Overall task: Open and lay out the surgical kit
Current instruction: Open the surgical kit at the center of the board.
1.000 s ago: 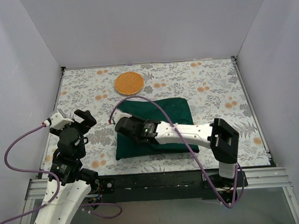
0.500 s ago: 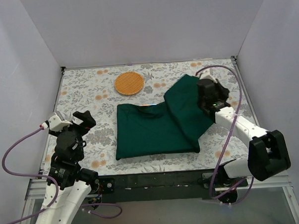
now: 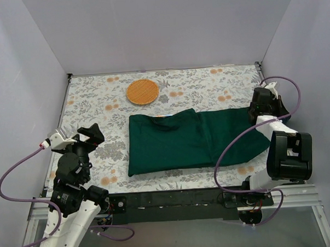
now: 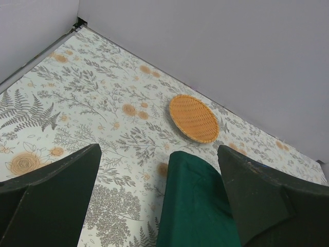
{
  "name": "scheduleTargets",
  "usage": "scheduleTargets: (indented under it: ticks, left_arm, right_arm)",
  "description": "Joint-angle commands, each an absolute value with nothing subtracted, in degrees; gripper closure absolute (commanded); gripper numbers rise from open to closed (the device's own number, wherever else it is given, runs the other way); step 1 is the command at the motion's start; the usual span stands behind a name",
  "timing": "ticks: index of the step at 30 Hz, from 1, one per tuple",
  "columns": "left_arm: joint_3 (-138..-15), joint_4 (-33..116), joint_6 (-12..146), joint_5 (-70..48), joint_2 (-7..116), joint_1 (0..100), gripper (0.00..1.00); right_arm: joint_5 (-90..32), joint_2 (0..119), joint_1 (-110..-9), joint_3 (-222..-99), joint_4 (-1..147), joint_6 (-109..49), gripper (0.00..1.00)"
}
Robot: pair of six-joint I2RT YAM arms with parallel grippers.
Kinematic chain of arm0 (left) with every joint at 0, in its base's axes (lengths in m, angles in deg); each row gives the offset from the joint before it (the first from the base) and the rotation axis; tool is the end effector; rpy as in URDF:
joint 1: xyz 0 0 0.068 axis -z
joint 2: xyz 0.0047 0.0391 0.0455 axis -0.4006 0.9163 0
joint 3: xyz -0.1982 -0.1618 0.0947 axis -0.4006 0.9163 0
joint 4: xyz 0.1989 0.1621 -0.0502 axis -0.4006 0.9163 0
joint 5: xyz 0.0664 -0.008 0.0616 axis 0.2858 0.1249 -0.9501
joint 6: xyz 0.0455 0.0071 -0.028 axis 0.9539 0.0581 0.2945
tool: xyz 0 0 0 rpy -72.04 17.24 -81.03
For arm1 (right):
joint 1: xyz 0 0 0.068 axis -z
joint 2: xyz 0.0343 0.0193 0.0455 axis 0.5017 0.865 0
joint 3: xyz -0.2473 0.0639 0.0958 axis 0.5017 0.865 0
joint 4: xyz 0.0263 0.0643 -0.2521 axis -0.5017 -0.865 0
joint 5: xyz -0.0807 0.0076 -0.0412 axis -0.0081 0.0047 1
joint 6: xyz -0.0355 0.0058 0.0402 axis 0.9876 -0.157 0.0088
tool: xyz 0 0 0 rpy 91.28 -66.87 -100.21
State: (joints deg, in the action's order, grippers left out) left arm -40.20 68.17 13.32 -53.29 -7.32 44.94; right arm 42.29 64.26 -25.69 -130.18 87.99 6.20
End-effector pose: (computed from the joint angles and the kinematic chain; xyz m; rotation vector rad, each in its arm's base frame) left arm 0.0732 -0.0072 0.3200 -1.0176 1.2984 -0.6802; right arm 0.3035 -0.0554 0.2263 0.3099 2.0224 -1.4766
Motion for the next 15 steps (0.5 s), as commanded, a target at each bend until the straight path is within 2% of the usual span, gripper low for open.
scheduleTargets:
  ticks: [1,5,9,11,12,13,15]
  left_arm:
    - [-39.5,67.2,14.3,-53.1,-7.8,45.7,0.02]
    - [-39.5,67.3,14.4,-53.1,-8.2,45.7,0.02]
    - [-39.5,67.2,14.5,-52.3,-7.4,45.8,0.02]
    - [-39.4,66.9,14.8,-50.9,-6.7,45.8,0.02]
    - [-39.4,66.5,14.9,-50.2,-5.9,45.8,0.02]
    - [-39.4,66.2,15.1,-49.4,-5.2,45.8,0.02]
    - [-39.6,65.4,15.7,-45.8,-3.6,45.8,0.02]
  right_arm:
    - [42.5,64.3,-21.9,-128.6,84.8,-3.2,0.99]
    - [42.1,64.7,-20.4,-128.1,79.0,-10.5,0.98]
    - [44.8,64.1,-20.4,-131.5,70.3,-18.9,0.82]
    - [45.2,63.6,-20.4,-136.6,60.3,-29.2,0.8]
    - [42.3,62.7,-20.4,-138.9,54.6,-35.6,0.73]
    - [40.4,61.9,-20.4,-142.9,46.6,-39.3,0.72]
    - [32.9,58.1,-20.9,-144.1,43.9,-44.9,0.59]
